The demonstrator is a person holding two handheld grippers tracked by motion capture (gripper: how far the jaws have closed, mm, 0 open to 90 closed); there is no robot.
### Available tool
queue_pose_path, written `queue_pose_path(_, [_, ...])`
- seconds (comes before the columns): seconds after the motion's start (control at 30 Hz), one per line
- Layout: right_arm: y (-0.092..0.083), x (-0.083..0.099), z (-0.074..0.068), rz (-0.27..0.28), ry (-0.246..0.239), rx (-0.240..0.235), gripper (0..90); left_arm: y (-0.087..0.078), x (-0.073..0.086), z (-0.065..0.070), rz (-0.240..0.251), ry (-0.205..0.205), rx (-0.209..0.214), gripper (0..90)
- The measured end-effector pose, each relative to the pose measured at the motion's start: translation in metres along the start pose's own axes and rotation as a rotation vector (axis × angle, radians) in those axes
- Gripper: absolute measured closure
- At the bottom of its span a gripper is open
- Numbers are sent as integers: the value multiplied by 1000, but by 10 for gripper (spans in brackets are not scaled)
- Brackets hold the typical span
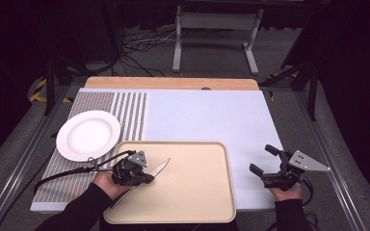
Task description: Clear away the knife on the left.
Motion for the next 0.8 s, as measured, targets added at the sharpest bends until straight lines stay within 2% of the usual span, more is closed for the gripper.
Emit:
queue_pose_path(0.03, [0,0,0,0,0,0,15,0,0,0,-7,-6,-14,900])
queue_pose_path(0.17, [0,0,0,0,3,-2,15,0,-1,-3,0,-24,-23,900])
queue_pose_path(0.2, [0,0,0,0,3,-3,15,0,-2,-5,-3,-15,-29,900])
queue_pose_path(0.37, [0,1,0,-1,5,-5,16,-1,-3,-9,-10,-28,-64,900])
queue_pose_path(0.4, [0,1,0,-1,4,-4,16,-2,-3,-10,-14,-24,-83,900])
queue_pose_path(0.77, [0,1,0,-3,6,-5,16,-7,1,-16,-34,-56,-122,900])
queue_pose_path(0.8, [0,1,0,-3,7,-5,17,-8,1,-17,-39,-55,-137,900])
Point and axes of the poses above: each handheld gripper's, and its own axes: y roughly forward along the jaws, x roughly out of its underside, z roughly to its right, the point moved 4 cm from there along y, roughly forward along the jaws
